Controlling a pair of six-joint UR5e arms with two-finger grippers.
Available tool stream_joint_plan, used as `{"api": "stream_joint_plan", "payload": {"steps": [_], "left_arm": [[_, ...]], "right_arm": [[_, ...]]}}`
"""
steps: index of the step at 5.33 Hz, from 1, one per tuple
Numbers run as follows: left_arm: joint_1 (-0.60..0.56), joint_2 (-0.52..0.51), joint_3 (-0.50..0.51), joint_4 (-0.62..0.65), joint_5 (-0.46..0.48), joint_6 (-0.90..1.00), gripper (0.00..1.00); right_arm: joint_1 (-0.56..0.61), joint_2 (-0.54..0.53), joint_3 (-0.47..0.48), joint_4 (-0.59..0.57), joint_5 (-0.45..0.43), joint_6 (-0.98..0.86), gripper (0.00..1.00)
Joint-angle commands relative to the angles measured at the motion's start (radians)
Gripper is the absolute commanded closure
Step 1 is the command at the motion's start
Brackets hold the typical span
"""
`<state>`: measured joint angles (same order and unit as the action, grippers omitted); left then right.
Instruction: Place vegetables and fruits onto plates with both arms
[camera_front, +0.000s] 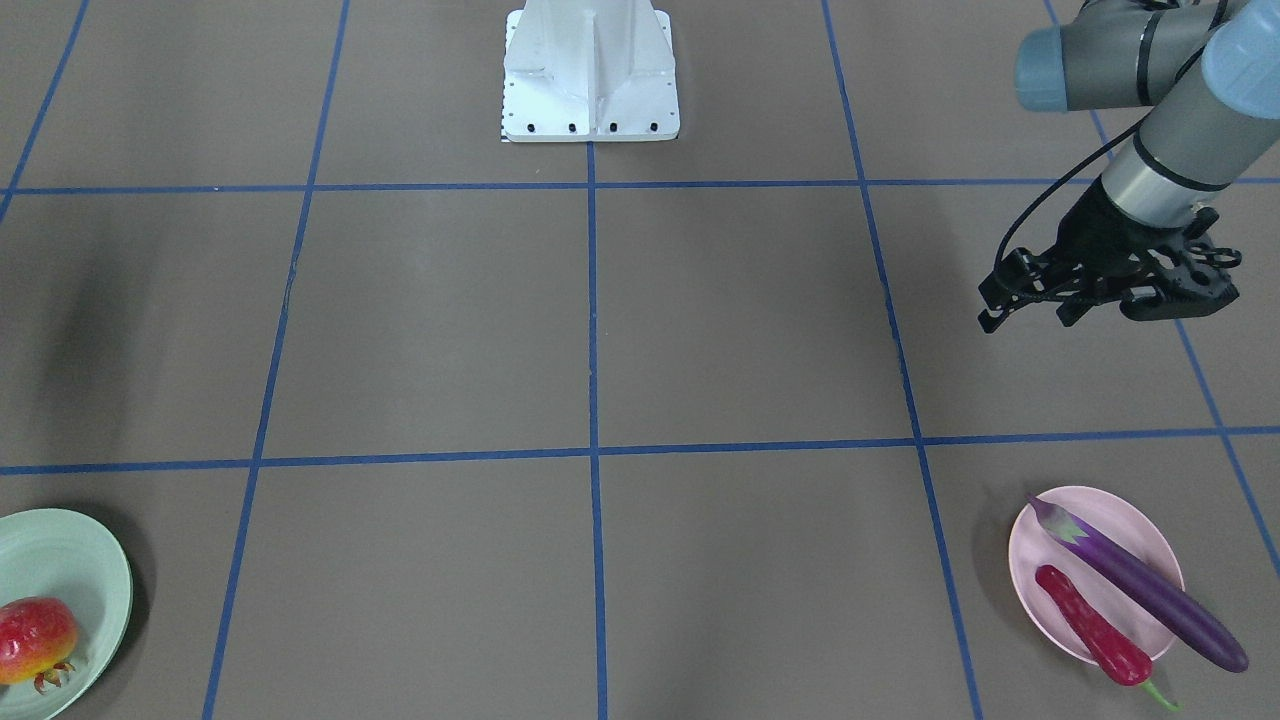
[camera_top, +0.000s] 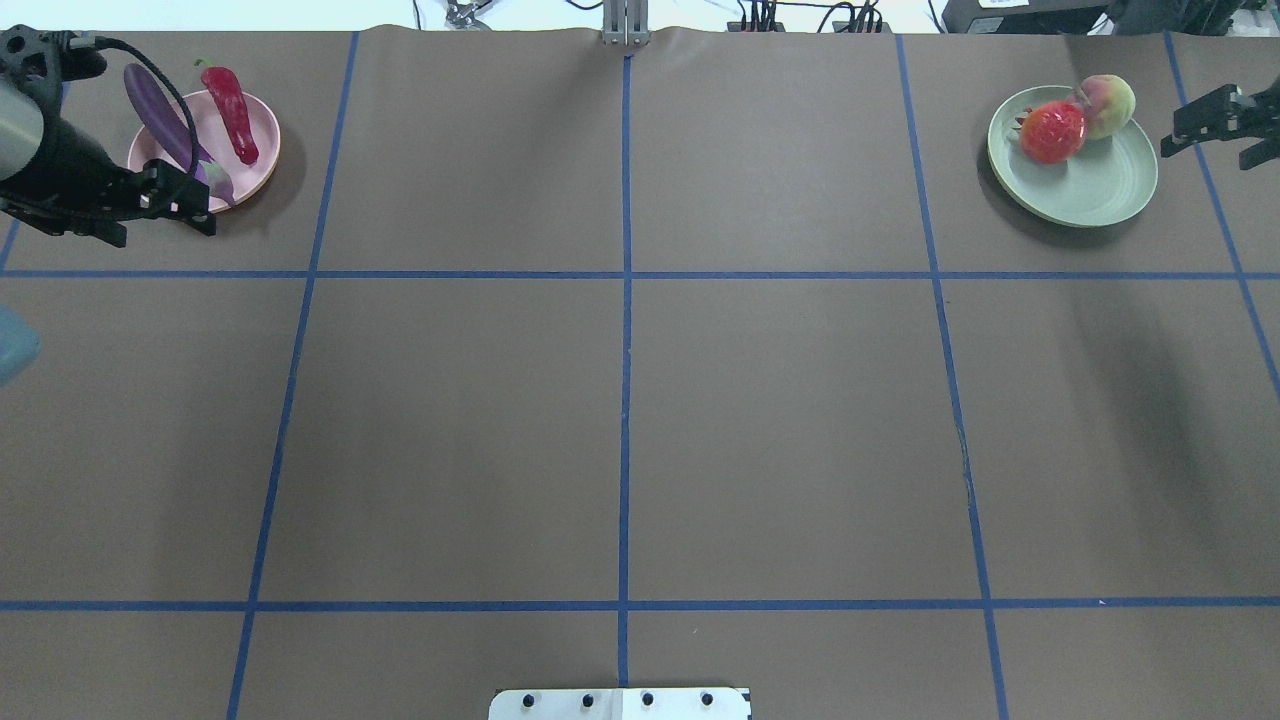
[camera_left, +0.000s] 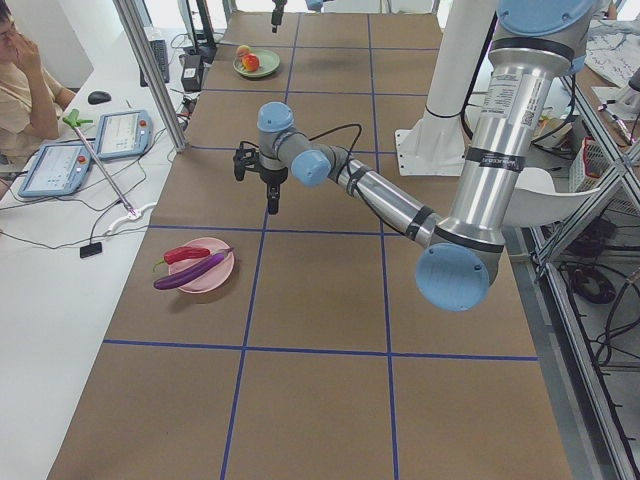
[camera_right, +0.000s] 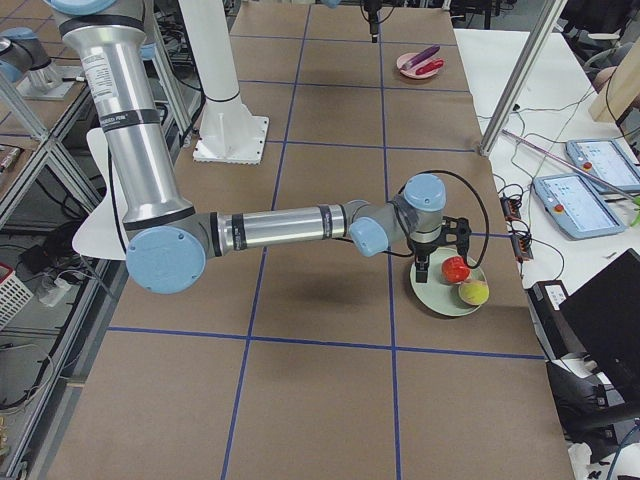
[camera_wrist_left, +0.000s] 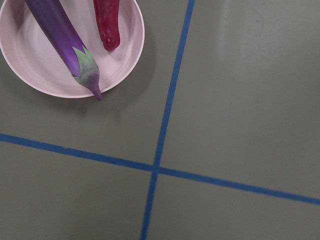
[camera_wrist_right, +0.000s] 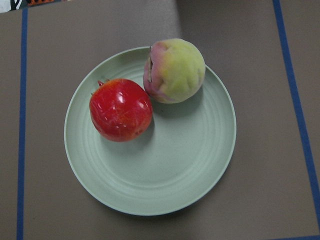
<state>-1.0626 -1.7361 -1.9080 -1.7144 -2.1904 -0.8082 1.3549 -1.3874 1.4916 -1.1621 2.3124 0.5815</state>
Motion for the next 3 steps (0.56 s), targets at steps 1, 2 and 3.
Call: {"api": "stream_joint_plan", "payload": {"steps": [1,2,3], "left_arm": [[-0.022,0.158,-0.064,0.004,0.000,0.191,0.00],[-0.031,0.183,-0.056,0.027,-0.012,0.225,0.00],[-0.042,0.185,-0.054,0.073,-0.034,0.266,0.00]], "right_arm": [[0.039,-0.152,0.085,-0.002,0.048,-0.211,0.00],[0.096,-0.154,0.097,-0.128,0.080,-0.380,0.00],[0.111,-0.189,0.183,-0.245,0.093,-0.459,0.00]]}}
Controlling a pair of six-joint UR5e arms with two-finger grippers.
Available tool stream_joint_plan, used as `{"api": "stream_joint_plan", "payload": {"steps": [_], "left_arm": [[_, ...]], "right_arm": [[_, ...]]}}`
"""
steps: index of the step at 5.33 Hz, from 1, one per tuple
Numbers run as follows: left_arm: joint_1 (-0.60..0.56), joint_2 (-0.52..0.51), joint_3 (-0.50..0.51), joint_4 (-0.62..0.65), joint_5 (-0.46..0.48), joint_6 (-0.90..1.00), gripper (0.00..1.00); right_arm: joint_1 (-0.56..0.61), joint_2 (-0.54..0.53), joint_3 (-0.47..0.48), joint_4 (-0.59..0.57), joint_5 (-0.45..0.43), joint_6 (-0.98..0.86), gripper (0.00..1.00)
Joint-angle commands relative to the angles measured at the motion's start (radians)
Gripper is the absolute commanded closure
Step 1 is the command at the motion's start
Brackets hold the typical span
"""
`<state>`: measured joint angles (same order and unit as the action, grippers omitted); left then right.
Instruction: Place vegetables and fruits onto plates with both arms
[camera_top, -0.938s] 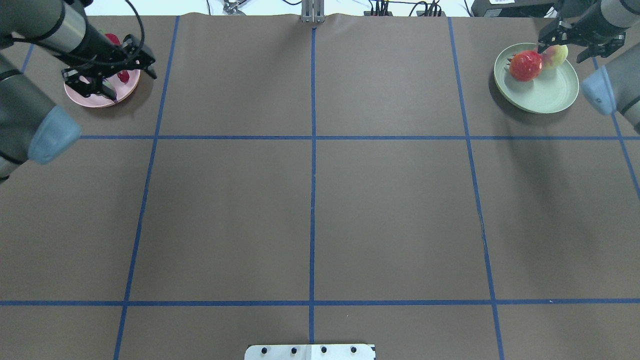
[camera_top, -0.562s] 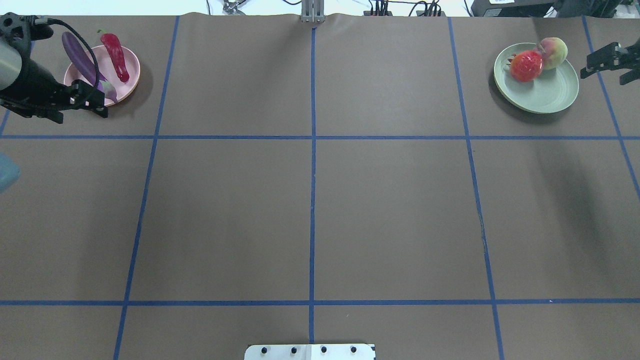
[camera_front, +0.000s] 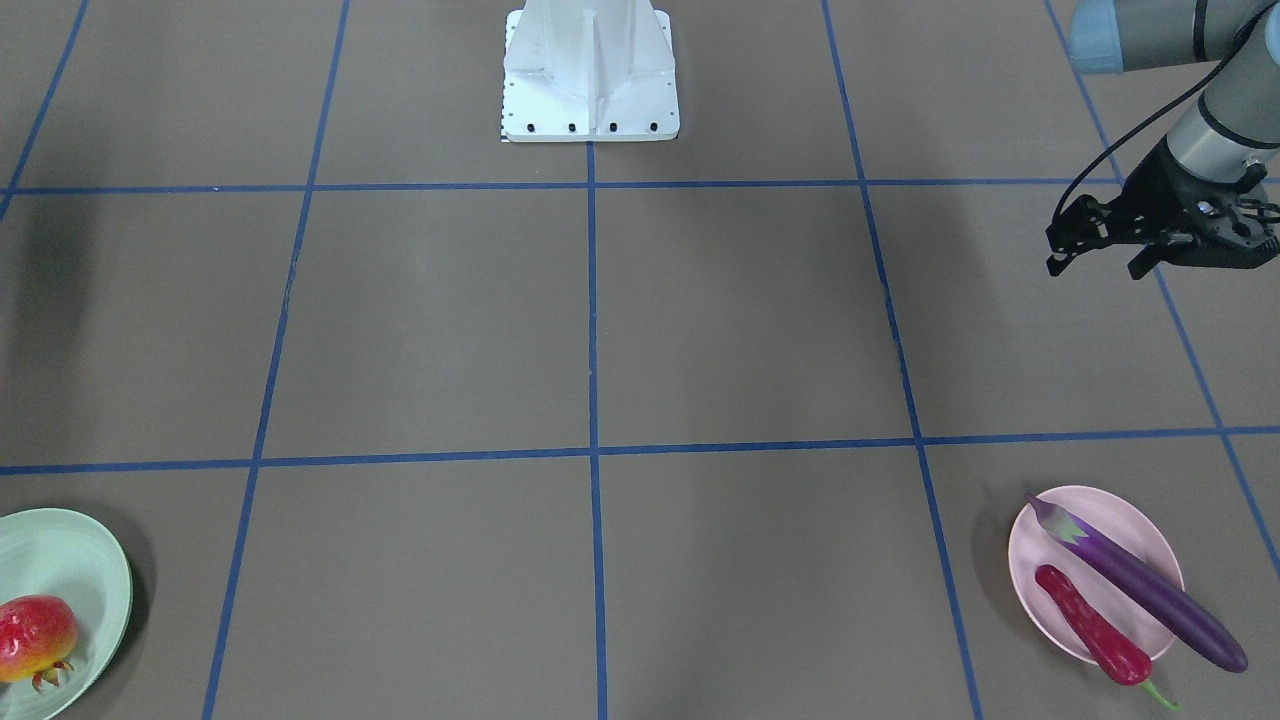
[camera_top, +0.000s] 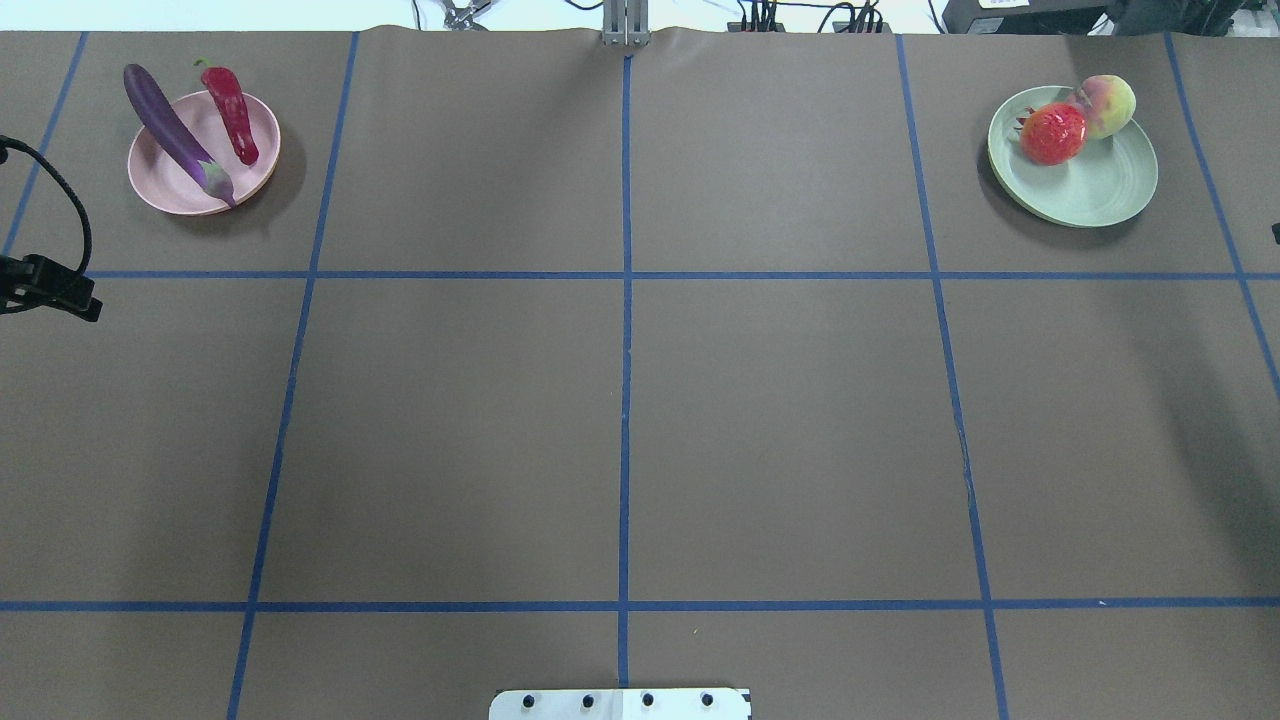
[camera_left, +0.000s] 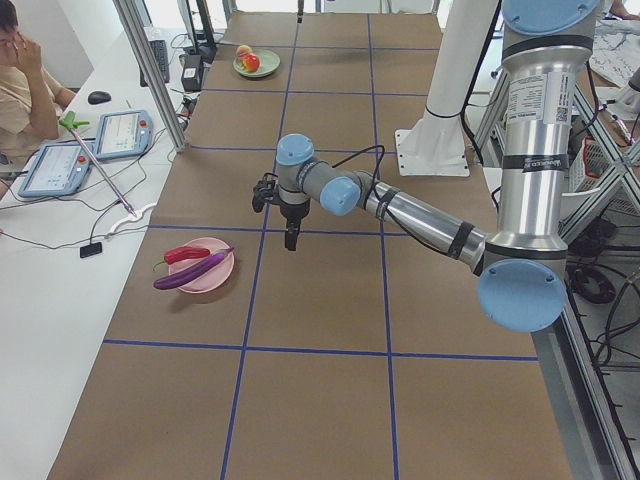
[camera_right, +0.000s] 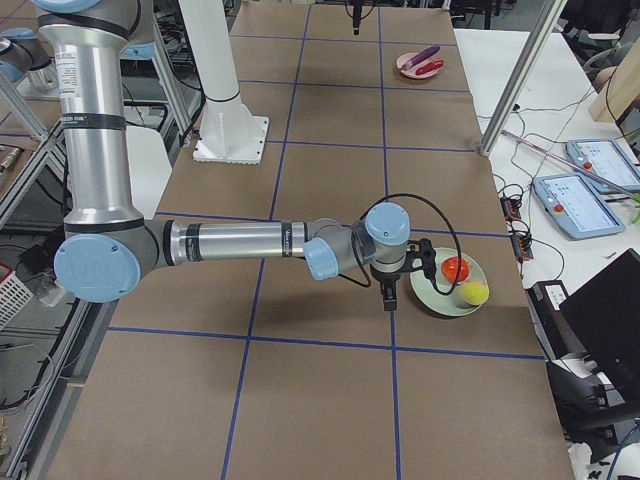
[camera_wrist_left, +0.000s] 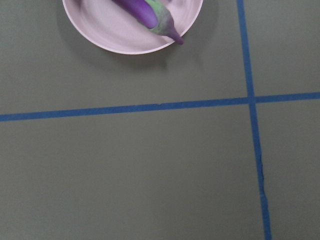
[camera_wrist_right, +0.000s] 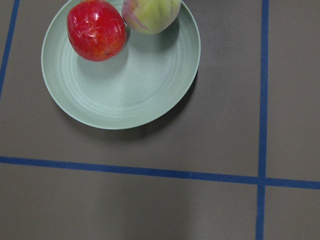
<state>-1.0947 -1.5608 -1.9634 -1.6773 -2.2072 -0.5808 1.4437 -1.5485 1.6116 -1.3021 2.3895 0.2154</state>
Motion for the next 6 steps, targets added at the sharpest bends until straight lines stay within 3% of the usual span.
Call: {"api": "stream_joint_plan", "payload": {"steps": [1,6], "left_arm": [[-0.045,0.024,-0.009,0.082,-0.078,0.092,0.00],[-0.067,0.025,-0.009,0.082,-0.082,0.159,0.00]], "right_arm": [[0.015,-0.082,0.129,-0.133,0.013,-0.096,0.00],[-0.036,-0.073,0.134,-0.218,0.005,-0.076,0.00]]}}
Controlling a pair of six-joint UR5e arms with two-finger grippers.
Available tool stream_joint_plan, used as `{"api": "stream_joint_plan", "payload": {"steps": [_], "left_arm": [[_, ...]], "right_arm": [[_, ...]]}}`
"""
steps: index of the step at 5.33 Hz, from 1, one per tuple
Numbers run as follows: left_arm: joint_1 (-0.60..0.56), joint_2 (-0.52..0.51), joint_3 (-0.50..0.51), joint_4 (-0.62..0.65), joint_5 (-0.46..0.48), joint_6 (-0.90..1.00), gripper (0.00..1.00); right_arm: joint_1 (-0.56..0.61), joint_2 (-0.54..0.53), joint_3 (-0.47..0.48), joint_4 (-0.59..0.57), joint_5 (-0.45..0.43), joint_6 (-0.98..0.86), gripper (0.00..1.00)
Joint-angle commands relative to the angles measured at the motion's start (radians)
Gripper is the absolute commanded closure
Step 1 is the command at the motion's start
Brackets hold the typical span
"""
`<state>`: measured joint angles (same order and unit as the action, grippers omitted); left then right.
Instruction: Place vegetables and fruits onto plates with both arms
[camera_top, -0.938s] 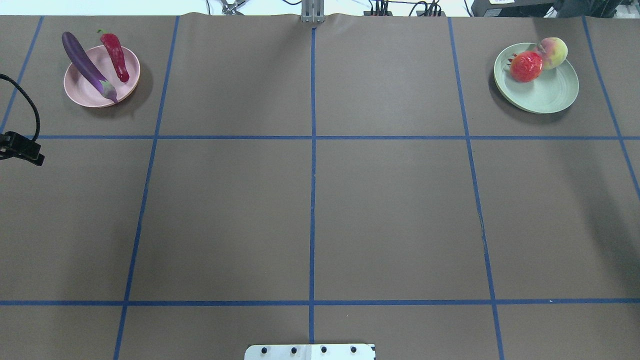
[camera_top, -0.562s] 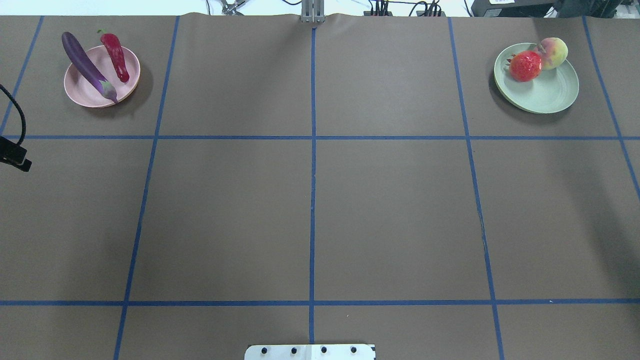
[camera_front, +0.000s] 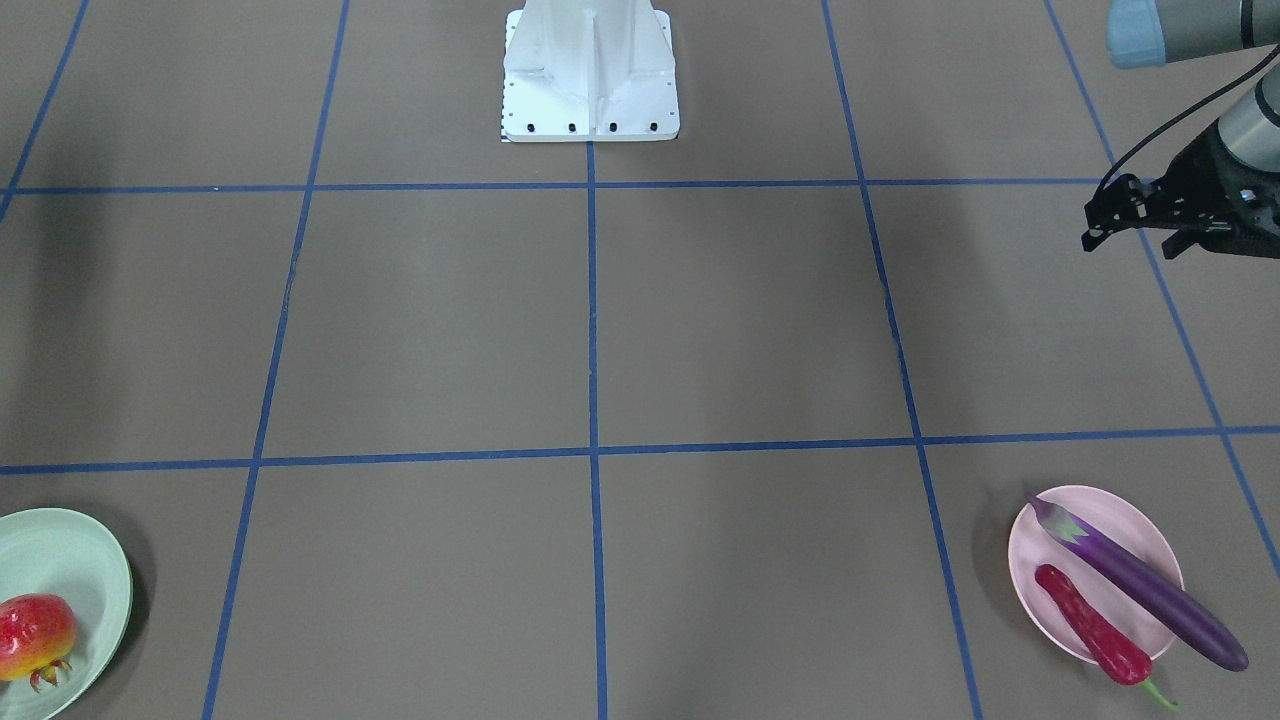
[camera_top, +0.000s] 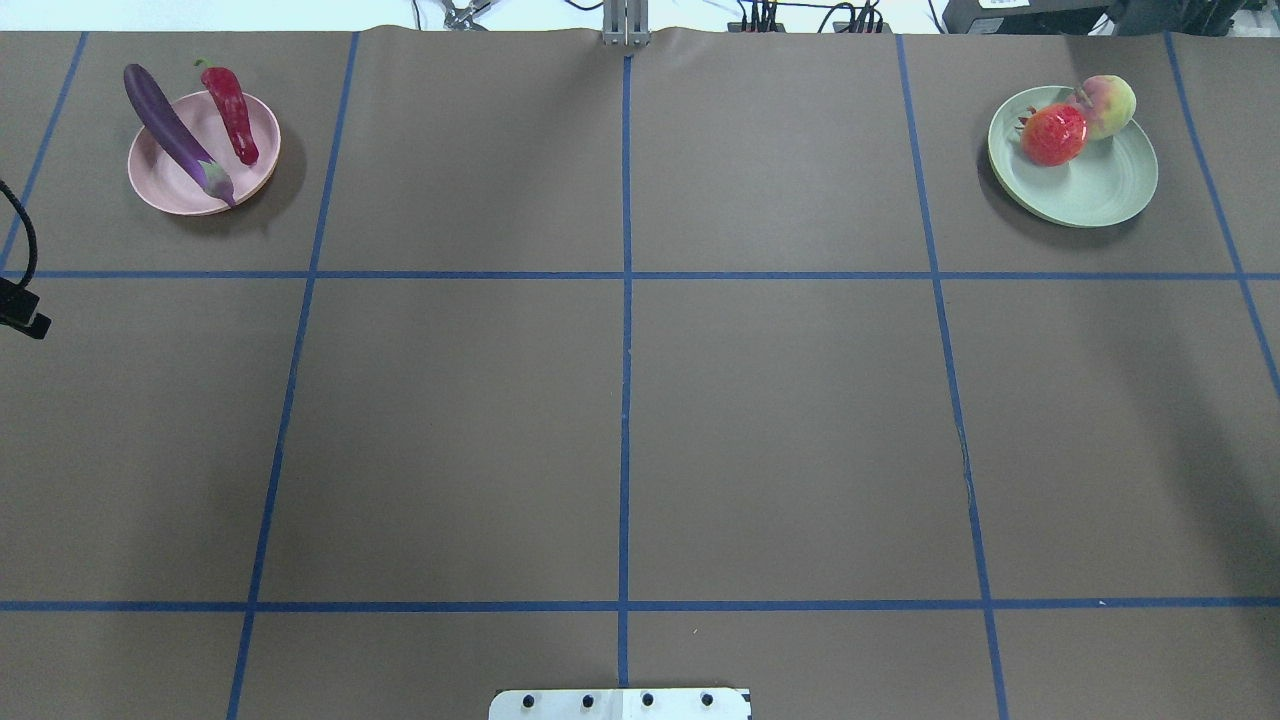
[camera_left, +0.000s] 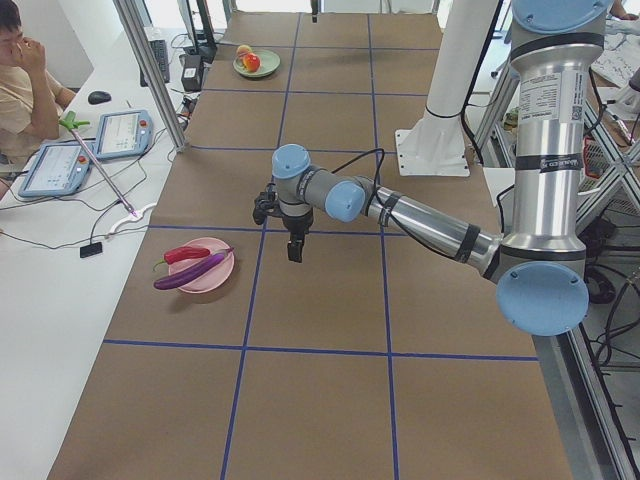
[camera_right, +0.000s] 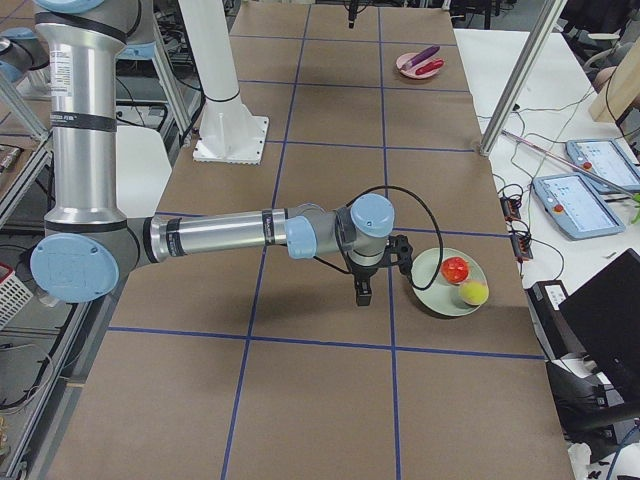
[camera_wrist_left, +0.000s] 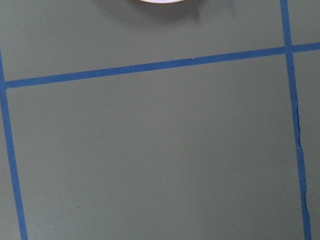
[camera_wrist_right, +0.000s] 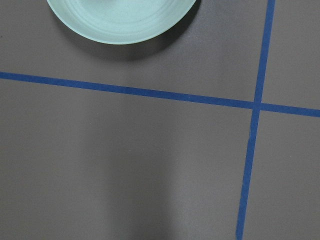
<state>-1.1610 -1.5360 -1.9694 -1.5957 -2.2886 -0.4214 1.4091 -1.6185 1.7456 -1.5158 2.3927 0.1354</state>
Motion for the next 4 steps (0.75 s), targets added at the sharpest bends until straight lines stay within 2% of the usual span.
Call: {"api": "stream_joint_plan", "payload": {"steps": [1,4], "left_arm": [[0.000,-0.001,-0.005,-0.001,0.000,-0.005,0.00],[0.001,0.008,-0.012,-0.007,0.000,-0.008,0.00]], "right_arm": [[-0.001,0.000,0.000,-0.004,0.009,0.004,0.00],[-0.001,-0.001,-0.001,-0.004,0.008,0.004,0.00]]}}
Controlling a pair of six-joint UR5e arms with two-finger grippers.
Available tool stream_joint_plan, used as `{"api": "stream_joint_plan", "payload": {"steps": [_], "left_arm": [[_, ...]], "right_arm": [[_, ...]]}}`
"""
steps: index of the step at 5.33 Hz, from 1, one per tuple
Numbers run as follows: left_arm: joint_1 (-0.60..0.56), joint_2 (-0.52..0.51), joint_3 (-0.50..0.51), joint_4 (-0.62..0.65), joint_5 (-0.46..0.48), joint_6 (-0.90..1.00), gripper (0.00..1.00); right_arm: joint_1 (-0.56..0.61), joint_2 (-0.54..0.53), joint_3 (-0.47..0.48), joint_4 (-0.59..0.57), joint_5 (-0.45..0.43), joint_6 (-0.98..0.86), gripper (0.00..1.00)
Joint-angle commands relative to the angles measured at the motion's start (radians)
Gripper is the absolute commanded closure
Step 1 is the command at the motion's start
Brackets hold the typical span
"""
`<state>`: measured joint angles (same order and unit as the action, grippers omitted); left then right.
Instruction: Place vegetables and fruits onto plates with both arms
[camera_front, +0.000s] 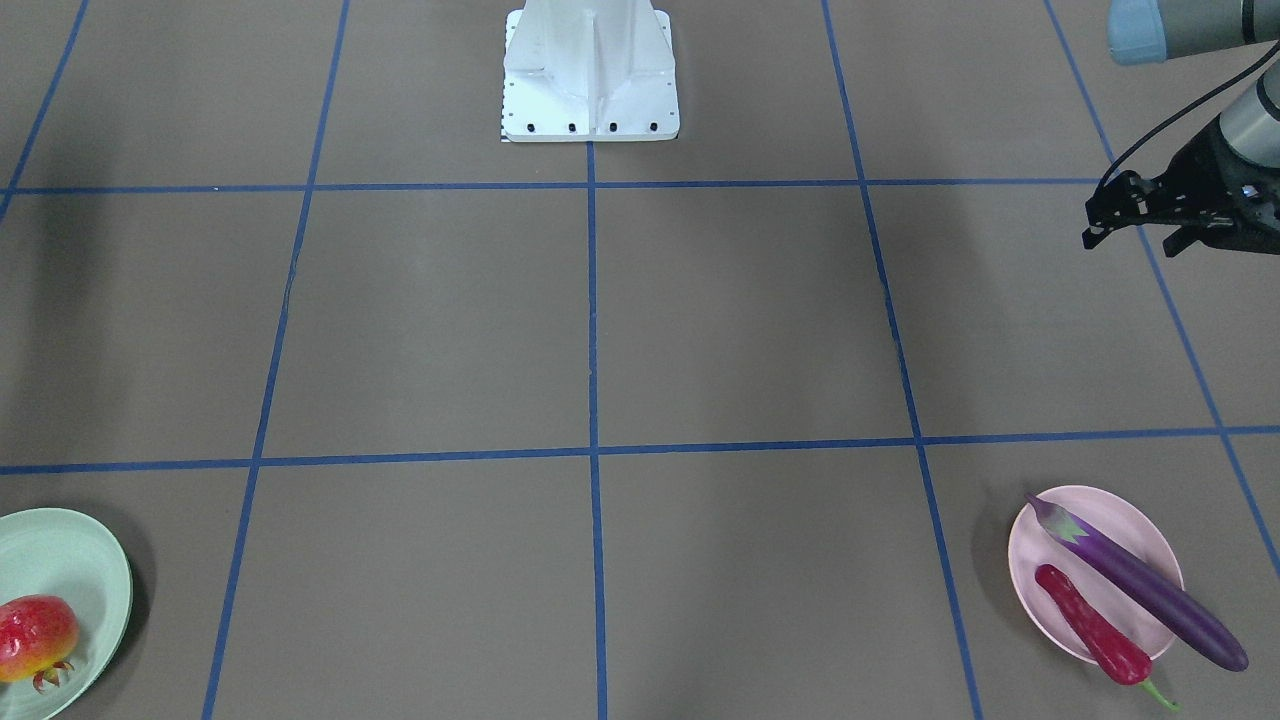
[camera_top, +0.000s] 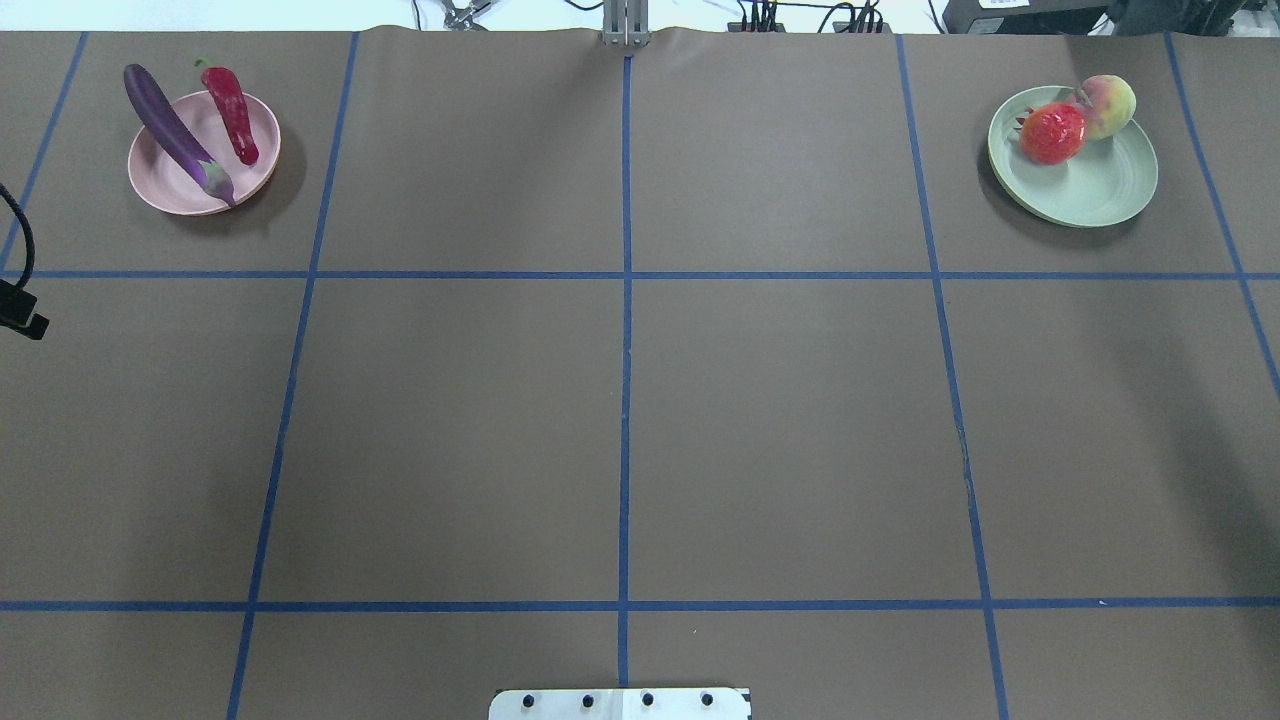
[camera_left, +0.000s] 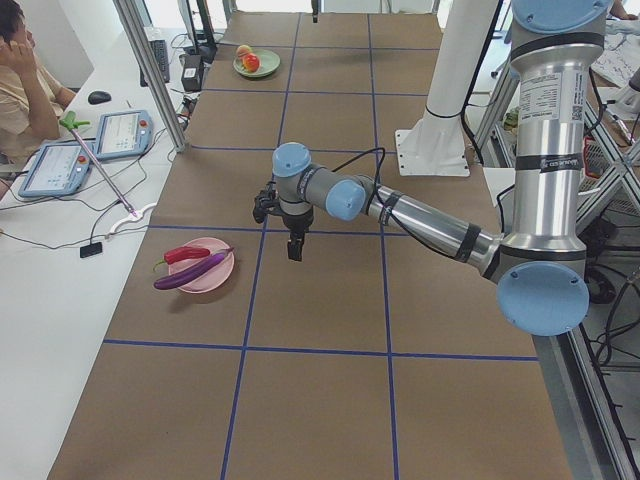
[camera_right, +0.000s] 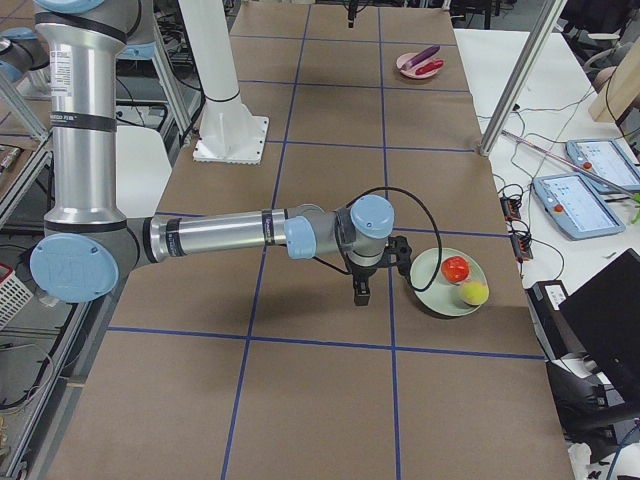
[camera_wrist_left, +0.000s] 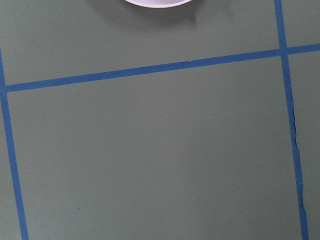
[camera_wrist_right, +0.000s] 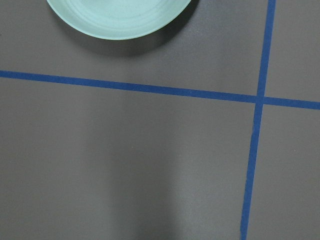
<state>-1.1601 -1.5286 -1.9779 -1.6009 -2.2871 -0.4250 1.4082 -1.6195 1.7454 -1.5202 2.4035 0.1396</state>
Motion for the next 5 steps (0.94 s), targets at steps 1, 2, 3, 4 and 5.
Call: {"api": "stream_joint_plan", "payload": {"steps": [1,2,3,4,5], "left_arm": [[-0.001,0.004,-0.002,0.002,-0.003,-0.006,0.00],[-0.009,0.030,0.001,0.006,-0.002,-0.006,0.00],[-0.108,0.028,0.031,0.007,-0.005,0.021,0.00],[-0.183,0.028,0.119,0.009,-0.050,0.192,0.00],[-0.238,0.027,0.181,0.007,-0.083,0.277,0.00]], "right_arm": [[-0.002,0.003,-0.001,0.002,-0.003,0.014,0.00],[-0.002,0.004,0.002,0.002,-0.001,0.017,0.00],[0.003,0.010,0.018,-0.005,-0.001,0.017,0.00],[0.009,0.036,0.037,-0.062,-0.003,0.015,0.00],[0.011,0.035,0.048,-0.095,-0.012,0.015,0.00]]}}
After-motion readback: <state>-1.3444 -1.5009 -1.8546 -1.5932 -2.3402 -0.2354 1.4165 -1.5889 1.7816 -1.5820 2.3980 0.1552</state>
